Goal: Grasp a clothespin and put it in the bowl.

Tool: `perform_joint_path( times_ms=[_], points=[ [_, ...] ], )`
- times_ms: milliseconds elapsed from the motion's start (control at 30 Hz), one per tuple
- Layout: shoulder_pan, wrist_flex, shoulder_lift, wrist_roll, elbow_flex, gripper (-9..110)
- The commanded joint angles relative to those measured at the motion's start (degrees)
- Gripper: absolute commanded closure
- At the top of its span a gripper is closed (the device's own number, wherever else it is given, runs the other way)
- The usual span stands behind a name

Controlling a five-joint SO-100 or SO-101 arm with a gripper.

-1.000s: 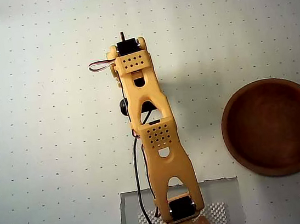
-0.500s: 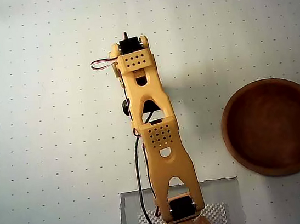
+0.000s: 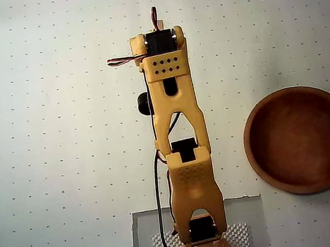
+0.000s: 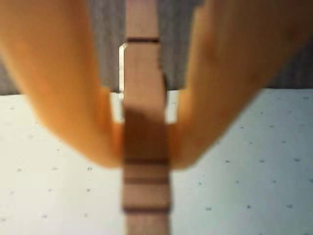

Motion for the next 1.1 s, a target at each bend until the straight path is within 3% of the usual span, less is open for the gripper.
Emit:
perform_joint_path(
  times_ms=[0, 600, 1067],
  points=[
    [2.9, 1.8, 11.0, 0.3, 3.4, 105],
    [25.3, 1.7, 22.8, 0.2, 32.9, 105],
    [41.4, 1.5, 22.7, -2.5, 39.8, 105]
  ],
)
